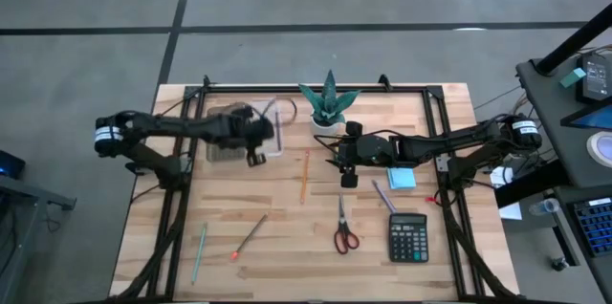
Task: Pack school essentials
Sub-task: Put the blue eraser into the black supply box
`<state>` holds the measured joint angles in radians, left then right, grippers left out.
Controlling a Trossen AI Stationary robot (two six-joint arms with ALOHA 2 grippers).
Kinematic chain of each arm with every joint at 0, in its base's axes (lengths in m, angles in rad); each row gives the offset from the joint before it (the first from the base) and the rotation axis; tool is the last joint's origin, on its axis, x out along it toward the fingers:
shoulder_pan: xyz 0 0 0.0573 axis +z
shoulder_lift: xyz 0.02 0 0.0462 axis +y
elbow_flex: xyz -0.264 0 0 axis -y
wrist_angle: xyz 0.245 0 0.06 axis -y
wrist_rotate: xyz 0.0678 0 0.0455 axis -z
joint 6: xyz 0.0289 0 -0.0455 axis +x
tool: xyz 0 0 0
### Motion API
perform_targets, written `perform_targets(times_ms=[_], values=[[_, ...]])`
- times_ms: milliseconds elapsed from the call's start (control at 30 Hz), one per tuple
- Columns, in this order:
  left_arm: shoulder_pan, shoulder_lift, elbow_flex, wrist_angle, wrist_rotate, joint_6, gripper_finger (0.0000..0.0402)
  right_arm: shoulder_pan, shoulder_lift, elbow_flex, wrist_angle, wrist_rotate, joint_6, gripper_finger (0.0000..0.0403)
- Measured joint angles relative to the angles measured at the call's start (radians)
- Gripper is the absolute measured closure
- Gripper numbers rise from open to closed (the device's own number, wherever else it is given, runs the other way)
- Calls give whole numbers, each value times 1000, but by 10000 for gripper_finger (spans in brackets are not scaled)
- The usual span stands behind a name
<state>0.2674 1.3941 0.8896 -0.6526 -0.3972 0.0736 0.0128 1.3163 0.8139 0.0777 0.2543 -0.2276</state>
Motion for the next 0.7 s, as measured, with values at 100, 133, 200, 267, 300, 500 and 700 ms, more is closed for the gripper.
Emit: perform_targets(times_ms=[100,133,200,267,300,500,700], values=[[68,0,0,87,3,97,401,0,0,0,-5,0,0,209],[86,0,0,113,4,124,401,0,0,0,-7,0,0,209],[115,0,0,149,5,171,401,0,0,0,-15,0,0,209],[140,0,-1,157,25,212,401,0,0,0,-21,0,0,209],[150,0,-6,158,28,222,401,0,0,0,-21,0,0,209],[191,0,-43,194,34,222,401,0,0,0,-21,0,0,209],[198,1,-81,349,22,223,401,0,0,0,-21,0,0,209]])
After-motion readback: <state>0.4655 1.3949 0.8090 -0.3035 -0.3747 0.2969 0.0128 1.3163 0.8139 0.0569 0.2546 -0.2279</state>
